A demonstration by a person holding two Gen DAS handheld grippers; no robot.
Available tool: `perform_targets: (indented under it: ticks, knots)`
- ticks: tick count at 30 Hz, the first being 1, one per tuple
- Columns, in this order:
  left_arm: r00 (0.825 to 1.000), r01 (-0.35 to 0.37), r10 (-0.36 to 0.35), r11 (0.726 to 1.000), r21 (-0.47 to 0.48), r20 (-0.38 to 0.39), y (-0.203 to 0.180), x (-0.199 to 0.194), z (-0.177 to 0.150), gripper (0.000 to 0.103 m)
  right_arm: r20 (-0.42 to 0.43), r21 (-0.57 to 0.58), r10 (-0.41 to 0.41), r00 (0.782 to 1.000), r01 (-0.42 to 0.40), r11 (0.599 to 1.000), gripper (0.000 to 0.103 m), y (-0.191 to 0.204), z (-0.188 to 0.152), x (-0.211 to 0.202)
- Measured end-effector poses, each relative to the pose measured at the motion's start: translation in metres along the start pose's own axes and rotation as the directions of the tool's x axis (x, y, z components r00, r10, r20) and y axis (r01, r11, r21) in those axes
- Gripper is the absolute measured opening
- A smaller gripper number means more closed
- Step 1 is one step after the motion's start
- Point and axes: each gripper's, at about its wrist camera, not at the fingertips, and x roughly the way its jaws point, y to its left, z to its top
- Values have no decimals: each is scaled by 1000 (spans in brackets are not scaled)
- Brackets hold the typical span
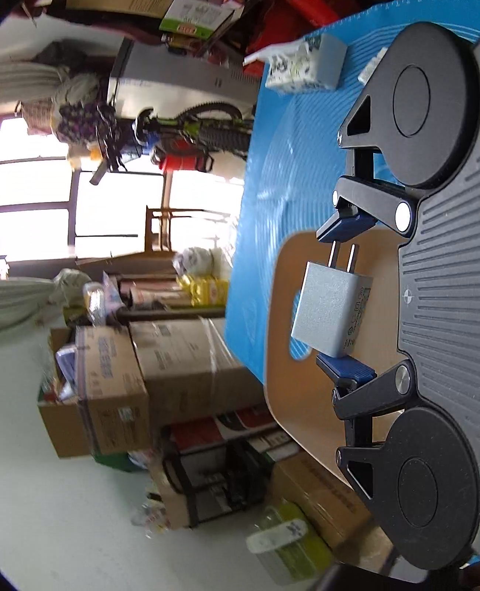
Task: Organize rigid objects
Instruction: 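Carry the second charger into the basket and release it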
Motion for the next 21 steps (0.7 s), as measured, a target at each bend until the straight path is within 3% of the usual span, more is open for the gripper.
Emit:
perform_targets:
  ticks: [8, 16, 21]
  knots:
    - [1000, -2, 2, 1000, 3, 1, -1, 1, 1, 11, -172, -126, 34, 984, -56, 990, 68, 33, -14, 22]
    - [1000, -4, 4, 1000, 6, 2, 0, 0, 0, 11, -314, -97, 34, 949, -67, 993, 67, 31, -21, 44]
    - [1000, -7, 7, 1000, 7, 2, -1, -2, 0, 11, -337, -64, 64, 939, -90, 994, 70, 26, -20, 44]
